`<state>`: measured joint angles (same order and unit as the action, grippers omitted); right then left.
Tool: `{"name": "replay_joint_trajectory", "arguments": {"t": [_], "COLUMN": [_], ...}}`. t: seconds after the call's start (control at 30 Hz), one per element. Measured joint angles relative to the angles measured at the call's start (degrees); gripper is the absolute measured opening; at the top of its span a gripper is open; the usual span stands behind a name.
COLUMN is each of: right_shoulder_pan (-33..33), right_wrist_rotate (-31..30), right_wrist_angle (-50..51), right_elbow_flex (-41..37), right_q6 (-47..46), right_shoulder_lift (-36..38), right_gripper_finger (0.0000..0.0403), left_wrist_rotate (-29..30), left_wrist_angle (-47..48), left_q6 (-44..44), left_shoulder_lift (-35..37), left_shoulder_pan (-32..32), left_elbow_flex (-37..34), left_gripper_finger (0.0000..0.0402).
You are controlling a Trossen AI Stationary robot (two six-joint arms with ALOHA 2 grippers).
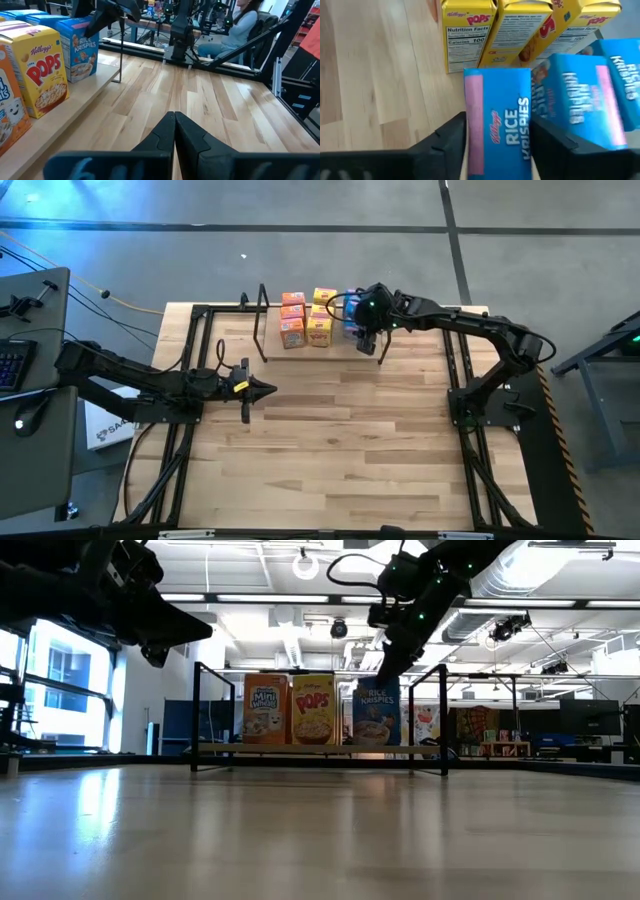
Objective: Stack cereal on shelf
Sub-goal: Put the blue cereal box on the shelf aligned with the other blue cereal boxes
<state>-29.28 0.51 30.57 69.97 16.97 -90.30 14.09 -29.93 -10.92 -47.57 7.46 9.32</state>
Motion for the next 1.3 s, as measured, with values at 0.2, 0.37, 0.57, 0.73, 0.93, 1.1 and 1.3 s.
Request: {"name": "replay_joint_trajectory", "arguments": {"t": [0.2,0.37,0.57,0.73,0.93,1.1,1.3], "right_shoulder_pan": [0.02,0.66,2.71,2.11,1.9,1.88,1.95], "right_wrist_rotate": [0.03,-0.09,-6.13,-6.73,-8.6,-9.34,-9.01], "right_wrist_angle": [-1.15,-0.92,6.46,10.67,9.57,7.84,6.49], "right_elbow_flex": [0.0,0.0,0.09,0.09,0.03,0.02,0.02], "right_q6": [0.07,1.25,1.11,-0.93,-0.91,-1.03,-1.05], "right_shoulder_lift": [0.04,2.87,9.65,8.8,4.66,2.73,2.96], "right_gripper_finger": [0.0208,0.0212,0.0189,0.0105,0.0007,0.0021,0.0026], "left_wrist_rotate": [0.02,0.02,0.02,0.42,0.28,-0.31,-0.56], "left_wrist_angle": [0.02,0.03,0.04,0.02,0.03,0.02,0.01], "left_q6": [0.0,0.02,0.02,0.02,-1.26,-1.48,-1.44], "left_shoulder_lift": [0.0,0.0,0.0,0.01,0.02,0.02,0.02], "left_shoulder_pan": [0.0,0.01,0.0,-0.56,-2.42,-3.18,-4.35], "left_elbow_flex": [0.0,0.0,0.0,0.0,0.0,0.0,0.0], "left_gripper_finger": [0.0001,0.0001,0.0001,0.0001,0.0001,0.0001,0.0001]}}
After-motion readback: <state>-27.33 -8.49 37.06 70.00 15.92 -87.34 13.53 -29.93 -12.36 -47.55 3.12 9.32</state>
